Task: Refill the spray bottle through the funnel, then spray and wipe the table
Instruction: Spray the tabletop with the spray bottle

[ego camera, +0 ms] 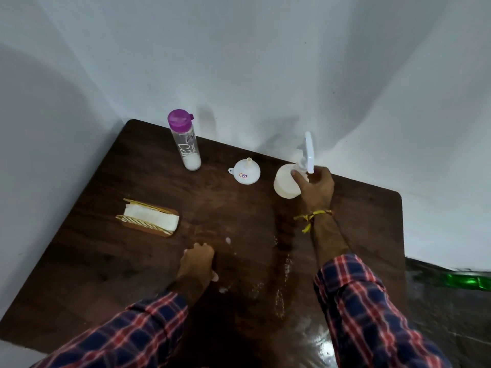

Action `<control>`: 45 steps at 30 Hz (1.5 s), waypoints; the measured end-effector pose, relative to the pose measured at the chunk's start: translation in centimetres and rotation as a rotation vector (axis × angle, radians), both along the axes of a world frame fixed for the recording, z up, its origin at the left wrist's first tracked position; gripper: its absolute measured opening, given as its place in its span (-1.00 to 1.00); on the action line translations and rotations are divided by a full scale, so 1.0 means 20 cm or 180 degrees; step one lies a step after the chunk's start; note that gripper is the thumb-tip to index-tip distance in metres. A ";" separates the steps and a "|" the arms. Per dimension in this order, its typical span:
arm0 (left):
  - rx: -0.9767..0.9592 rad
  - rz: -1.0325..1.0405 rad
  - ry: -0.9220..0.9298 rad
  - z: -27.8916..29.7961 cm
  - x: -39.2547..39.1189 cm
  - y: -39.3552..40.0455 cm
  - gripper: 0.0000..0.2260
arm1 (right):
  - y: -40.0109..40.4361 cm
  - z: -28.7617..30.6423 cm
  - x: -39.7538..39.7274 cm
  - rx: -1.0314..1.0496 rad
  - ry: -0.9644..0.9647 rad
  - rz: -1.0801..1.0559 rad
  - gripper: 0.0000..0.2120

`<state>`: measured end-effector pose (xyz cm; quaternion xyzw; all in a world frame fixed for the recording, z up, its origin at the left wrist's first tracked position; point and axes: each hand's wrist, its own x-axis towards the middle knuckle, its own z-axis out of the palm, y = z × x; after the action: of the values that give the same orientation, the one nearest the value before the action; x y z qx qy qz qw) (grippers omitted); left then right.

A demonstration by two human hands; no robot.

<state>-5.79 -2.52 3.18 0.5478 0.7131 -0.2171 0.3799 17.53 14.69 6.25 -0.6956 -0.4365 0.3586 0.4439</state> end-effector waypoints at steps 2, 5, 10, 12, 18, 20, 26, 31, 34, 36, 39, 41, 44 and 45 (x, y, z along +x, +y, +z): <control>-0.0060 0.0017 -0.0023 -0.01 0.00 0.00 -0.27 | 0.00 -0.05 0.02 0.0124 0.0061 -0.0198 -0.72; -0.0067 0.0035 -0.0023 -0.03 -0.01 -0.01 -0.21 | 0.04 -0.05 0.02 0.0263 -0.0306 -0.0125 -0.64; -0.0180 0.0103 -0.0082 -0.02 0.00 -0.01 -0.18 | 0.13 0.00 -0.04 0.0249 -0.0889 -0.0157 -0.38; -0.0194 0.0121 -0.0098 -0.02 -0.01 -0.01 -0.16 | 0.17 0.02 -0.03 0.0374 -0.0913 -0.0131 -0.50; -0.0140 0.0141 -0.0115 -0.02 -0.01 -0.03 -0.16 | 0.22 0.06 0.16 0.0048 -0.0569 0.0581 -0.61; -0.0165 0.0169 -0.0128 -0.02 -0.01 -0.02 -0.16 | 0.22 0.08 0.20 0.0049 -0.0490 0.0800 -0.60; -0.0058 0.0110 -0.0078 -0.01 -0.01 -0.03 -0.17 | 0.21 0.12 0.22 0.0169 -0.0701 0.1410 -0.72; 0.0058 0.0019 0.0000 0.00 0.00 -0.03 -0.21 | 0.22 0.15 0.23 -0.0095 -0.0596 0.1952 -0.73; 0.0157 0.0024 0.0019 -0.02 0.00 -0.04 -0.25 | 0.26 0.16 0.25 -0.0647 -0.0540 0.2048 -0.66; 0.0256 0.0029 0.0050 -0.03 -0.01 -0.06 -0.25 | 0.26 0.16 0.25 -0.0695 -0.0592 0.2048 -0.63; 0.0318 0.0044 0.0022 -0.04 -0.02 -0.06 -0.22 | 0.22 0.18 0.25 -0.0500 -0.0642 0.1901 -0.55; 0.0331 0.0034 -0.0003 -0.04 -0.02 -0.06 -0.29 | 0.15 0.18 0.24 -0.0235 -0.0521 0.1362 -0.55; 0.0383 -0.0033 0.0018 -0.04 -0.03 -0.05 -0.42 | -0.03 0.15 0.21 -0.0058 -0.0442 0.0486 -0.63; 0.0425 -0.0069 0.0022 -0.04 -0.03 -0.05 -0.45 | -0.11 0.13 0.20 -0.0070 -0.0461 0.0308 -0.66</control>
<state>-6.30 -3.60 2.29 0.5789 0.7212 -0.1751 0.3377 21.48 12.55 8.77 -0.7026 -0.4966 0.3332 0.3856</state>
